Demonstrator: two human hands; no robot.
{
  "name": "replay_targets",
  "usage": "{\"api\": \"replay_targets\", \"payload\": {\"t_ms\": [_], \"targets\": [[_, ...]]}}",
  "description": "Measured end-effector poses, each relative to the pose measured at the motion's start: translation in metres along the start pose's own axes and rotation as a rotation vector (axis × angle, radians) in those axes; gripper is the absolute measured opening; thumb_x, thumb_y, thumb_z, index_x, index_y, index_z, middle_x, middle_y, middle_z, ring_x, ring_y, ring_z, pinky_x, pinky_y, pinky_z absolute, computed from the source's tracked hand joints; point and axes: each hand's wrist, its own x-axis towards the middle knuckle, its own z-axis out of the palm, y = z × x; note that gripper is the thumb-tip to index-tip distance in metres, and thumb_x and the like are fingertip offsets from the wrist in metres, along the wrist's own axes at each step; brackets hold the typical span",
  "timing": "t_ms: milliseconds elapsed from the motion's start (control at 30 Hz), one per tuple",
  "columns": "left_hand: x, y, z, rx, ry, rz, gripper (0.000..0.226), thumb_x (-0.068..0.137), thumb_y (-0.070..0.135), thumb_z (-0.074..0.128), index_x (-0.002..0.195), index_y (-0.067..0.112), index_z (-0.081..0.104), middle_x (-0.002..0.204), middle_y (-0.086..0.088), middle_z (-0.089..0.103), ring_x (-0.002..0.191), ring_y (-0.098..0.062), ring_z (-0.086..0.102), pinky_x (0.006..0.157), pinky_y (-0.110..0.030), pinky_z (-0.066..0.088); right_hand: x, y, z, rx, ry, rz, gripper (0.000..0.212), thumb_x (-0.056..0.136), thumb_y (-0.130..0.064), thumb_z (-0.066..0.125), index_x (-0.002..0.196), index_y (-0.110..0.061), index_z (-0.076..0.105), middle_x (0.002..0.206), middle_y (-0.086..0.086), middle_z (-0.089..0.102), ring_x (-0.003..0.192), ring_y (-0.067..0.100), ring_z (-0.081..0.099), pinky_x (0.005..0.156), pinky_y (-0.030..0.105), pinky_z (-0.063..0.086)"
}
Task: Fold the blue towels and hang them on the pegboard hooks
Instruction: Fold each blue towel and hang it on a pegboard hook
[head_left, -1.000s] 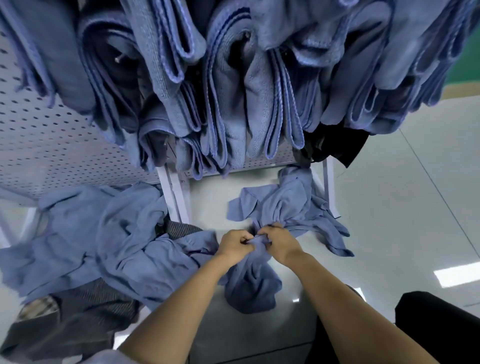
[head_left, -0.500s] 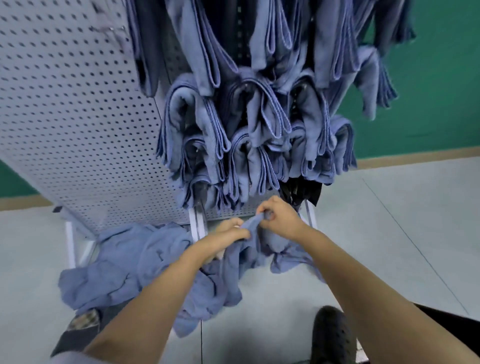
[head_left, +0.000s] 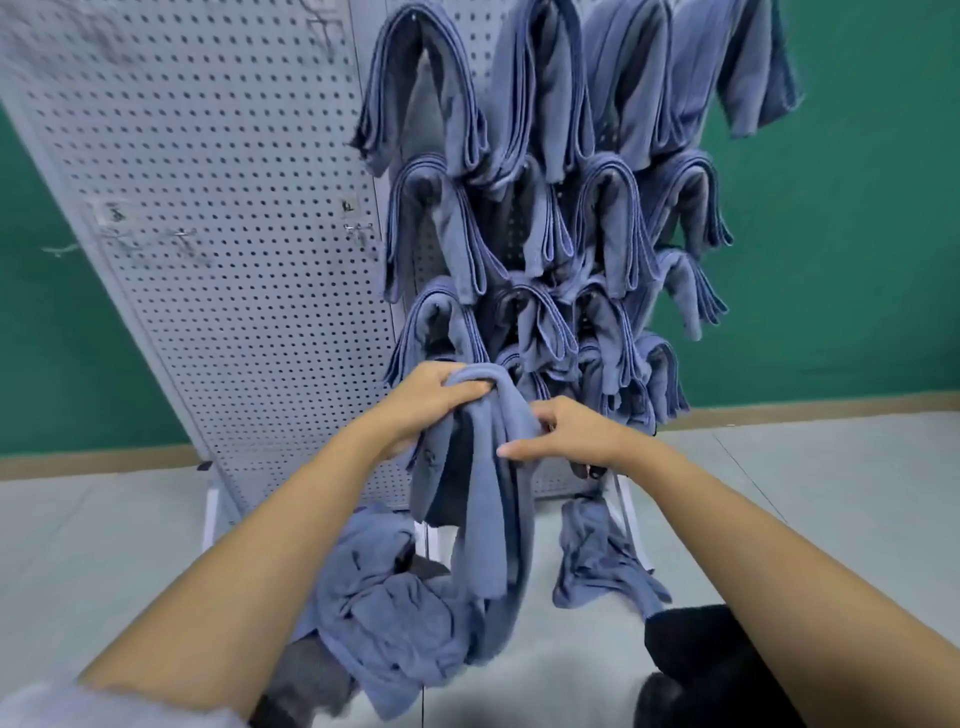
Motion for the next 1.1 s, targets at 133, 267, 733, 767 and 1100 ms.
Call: {"api": "replay_targets", "payload": {"t_ms": [133, 267, 733, 767, 1100], "targets": [[-0.006, 0.003, -0.002, -0.16, 0.063, -0.006, 0.018, 0.095, 0.013, 0.055, 0.104, 0.002, 0.067, 0.092, -0.013, 0.07, 0.083, -0.02, 0.066, 0.074, -0.028, 0.054, 0.001, -0.01, 0.022, 0.23, -0.076, 0.069, 0.025, 0.081, -0.026, 0.075, 0.103, -0.016, 0.069, 0.103, 0.001, 0.073, 0.097, 0.017, 0.068, 0.087, 0.029, 0.054], [-0.012, -0.016, 0.001, -0.268, 0.056, -0.092, 0.021, 0.092, 0.015, 0.062, 0.113, 0.012, 0.062, 0.104, -0.008, 0.069, 0.093, -0.019, 0.065, 0.088, -0.034, 0.049, 0.006, -0.01, 0.029, 0.266, 0.024, 0.15, 0.023, 0.084, -0.019, 0.072, 0.105, -0.013, 0.068, 0.104, 0.006, 0.071, 0.097, 0.02, 0.067, 0.089, 0.032, 0.053], [-0.02, -0.03, 0.023, -0.489, -0.159, -0.552, 0.045, 0.083, 0.056, 0.061, 0.095, 0.013, 0.065, 0.1, -0.01, 0.066, 0.094, -0.025, 0.063, 0.094, -0.04, 0.051, 0.005, -0.021, -0.011, 0.838, 0.448, 0.018, 0.021, 0.087, -0.017, 0.068, 0.106, -0.007, 0.067, 0.096, 0.007, 0.074, 0.092, 0.02, 0.07, 0.081, 0.034, 0.056], [-0.02, -0.029, 0.024, -0.498, -0.18, -0.565, 0.037, 0.083, 0.051, 0.064, 0.09, 0.015, 0.064, 0.095, -0.008, 0.066, 0.092, -0.024, 0.062, 0.093, -0.039, 0.05, 0.005, -0.02, -0.011, 0.842, 0.454, 0.007, 0.02, 0.088, -0.016, 0.067, 0.105, -0.007, 0.067, 0.095, 0.006, 0.074, 0.091, 0.019, 0.07, 0.08, 0.033, 0.056], [-0.015, -0.012, 0.02, -0.726, 0.077, -0.121, 0.014, 0.098, 0.017, 0.049, 0.103, 0.014, 0.063, 0.105, -0.01, 0.069, 0.097, -0.025, 0.062, 0.097, -0.041, 0.047, -0.003, -0.008, 0.001, 0.424, 0.221, 0.05, 0.029, 0.079, -0.027, 0.076, 0.103, -0.012, 0.069, 0.096, 0.001, 0.074, 0.091, 0.011, 0.069, 0.076, 0.023, 0.052]]}}
